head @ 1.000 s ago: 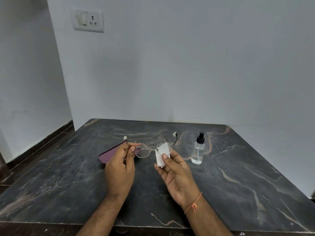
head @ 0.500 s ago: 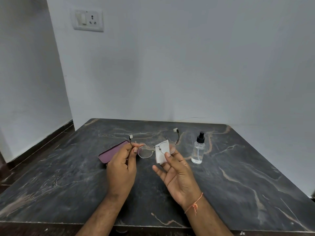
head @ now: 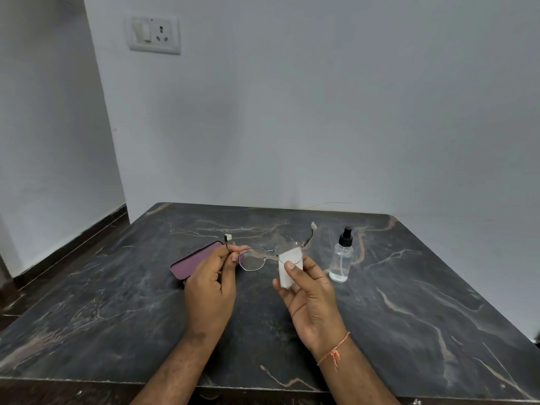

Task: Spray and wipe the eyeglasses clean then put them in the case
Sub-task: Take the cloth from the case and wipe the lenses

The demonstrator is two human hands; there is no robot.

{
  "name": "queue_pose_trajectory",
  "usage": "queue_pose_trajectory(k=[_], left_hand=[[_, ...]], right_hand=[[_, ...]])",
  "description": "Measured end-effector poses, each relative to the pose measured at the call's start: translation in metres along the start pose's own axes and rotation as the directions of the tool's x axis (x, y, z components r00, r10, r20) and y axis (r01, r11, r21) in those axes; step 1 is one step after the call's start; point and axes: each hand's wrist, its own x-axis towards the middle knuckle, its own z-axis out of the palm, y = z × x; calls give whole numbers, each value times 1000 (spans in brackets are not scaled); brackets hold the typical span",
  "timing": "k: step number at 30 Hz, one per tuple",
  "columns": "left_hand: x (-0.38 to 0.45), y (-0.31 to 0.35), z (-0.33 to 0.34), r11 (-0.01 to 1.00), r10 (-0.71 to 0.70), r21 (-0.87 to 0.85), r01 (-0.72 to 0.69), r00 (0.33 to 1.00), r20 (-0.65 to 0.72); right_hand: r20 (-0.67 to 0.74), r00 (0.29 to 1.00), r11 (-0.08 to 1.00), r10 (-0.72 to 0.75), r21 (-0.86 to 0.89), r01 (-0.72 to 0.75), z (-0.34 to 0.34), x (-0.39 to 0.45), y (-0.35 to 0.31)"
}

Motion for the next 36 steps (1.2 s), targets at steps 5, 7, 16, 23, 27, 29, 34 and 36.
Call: queue_pose_trajectory(k=[5, 7, 16, 23, 27, 29, 34, 36], left_hand=[[0, 0, 0, 1000, 24, 15, -24, 1000, 12], [0, 0, 0, 999, 37, 10, -37, 999, 5], [0, -2, 0, 1000, 13, 10, -13, 1000, -11], [-1, -5, 1, 998, 20, 65, -22, 999, 37], [0, -4, 1, 998, 18, 63, -19, 999, 27], [0, -5, 1, 997, 15, 69, -17, 999, 30], [0, -5, 1, 997, 12, 82, -15, 999, 37], [0, -5, 0, 997, 14, 78, -17, 999, 31]], right_hand=[[67, 997, 999, 31, 17, -32, 1, -3, -1], [109, 992, 998, 63, 23, -66, 3, -6, -2], [-10, 999, 999, 33, -33, -33, 4, -5, -1], [-97, 994, 999, -51, -16, 50, 1, 1, 0], [-107, 992, 998, -60, -12, 59, 1, 1, 0], [-121, 991, 998, -57, -13, 55, 0, 2, 1], [-116, 991, 998, -61, -30, 58, -1, 1, 1], [-90, 995, 999, -42, -38, 38, 1, 0, 0]])
